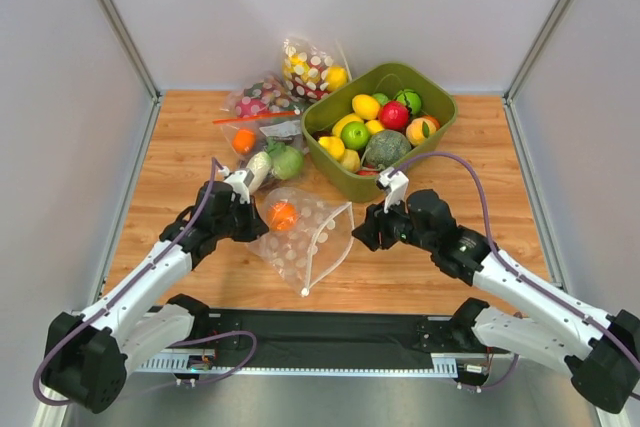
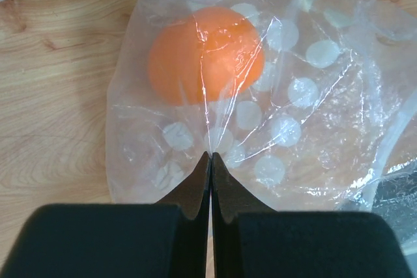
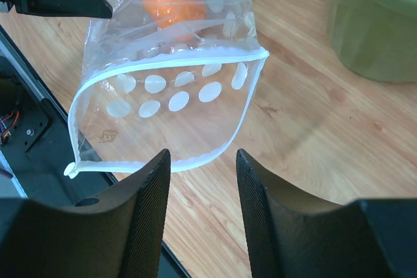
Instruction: Open the zip-top bag and remove the fake food
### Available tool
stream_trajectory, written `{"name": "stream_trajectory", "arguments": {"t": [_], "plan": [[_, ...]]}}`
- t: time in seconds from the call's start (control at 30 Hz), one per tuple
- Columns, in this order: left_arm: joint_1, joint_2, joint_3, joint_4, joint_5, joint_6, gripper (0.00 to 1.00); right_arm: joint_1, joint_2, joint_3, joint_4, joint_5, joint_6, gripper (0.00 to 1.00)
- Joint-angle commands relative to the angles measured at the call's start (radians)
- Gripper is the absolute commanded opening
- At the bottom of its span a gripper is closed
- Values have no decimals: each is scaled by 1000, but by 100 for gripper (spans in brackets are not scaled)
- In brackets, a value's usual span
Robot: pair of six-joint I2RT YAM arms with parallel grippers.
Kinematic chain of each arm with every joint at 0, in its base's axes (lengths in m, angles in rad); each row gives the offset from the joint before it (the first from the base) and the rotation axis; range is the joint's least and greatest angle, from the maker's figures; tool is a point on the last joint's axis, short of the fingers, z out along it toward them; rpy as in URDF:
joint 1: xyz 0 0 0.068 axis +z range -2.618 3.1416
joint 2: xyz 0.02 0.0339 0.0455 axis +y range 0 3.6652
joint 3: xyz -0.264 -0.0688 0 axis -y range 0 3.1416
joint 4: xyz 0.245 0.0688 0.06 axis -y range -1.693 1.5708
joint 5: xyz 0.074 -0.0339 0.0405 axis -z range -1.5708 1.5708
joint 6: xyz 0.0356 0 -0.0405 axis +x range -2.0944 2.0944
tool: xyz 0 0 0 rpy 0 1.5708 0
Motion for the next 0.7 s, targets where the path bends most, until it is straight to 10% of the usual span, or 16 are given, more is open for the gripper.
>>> {"name": "stream_trajectory", "arguments": {"t": [0.0, 0.67], "plan": [[-3, -30, 10, 38, 31, 16, 0, 8, -50, -27, 43, 8, 66, 46], [-3, 16, -6, 82, 100, 20, 0, 123, 211, -81, 327, -80, 131, 41]]}}
